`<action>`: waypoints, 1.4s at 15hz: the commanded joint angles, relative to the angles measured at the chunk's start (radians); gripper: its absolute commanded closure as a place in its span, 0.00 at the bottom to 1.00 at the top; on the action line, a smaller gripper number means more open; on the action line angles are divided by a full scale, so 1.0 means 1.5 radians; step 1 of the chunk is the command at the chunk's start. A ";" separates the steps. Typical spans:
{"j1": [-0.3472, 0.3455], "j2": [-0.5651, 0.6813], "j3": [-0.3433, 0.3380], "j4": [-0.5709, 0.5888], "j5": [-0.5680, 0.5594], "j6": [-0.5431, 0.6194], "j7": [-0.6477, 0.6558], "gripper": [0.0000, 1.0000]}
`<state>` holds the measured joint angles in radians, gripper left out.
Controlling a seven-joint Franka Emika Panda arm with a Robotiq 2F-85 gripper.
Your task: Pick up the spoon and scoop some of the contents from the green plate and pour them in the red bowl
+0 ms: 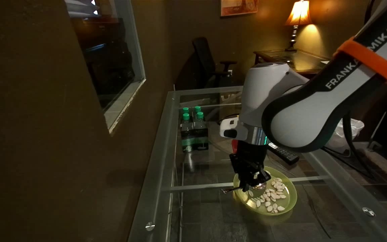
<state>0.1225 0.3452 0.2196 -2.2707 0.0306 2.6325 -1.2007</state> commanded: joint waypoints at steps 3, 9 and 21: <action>0.018 0.037 -0.021 0.046 -0.105 -0.060 0.093 0.98; 0.023 0.058 -0.015 0.072 -0.138 -0.087 0.119 0.98; -0.050 -0.007 0.012 0.029 -0.084 -0.087 0.066 0.05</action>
<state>0.1170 0.4131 0.2074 -2.1758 -0.1547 2.5173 -1.0477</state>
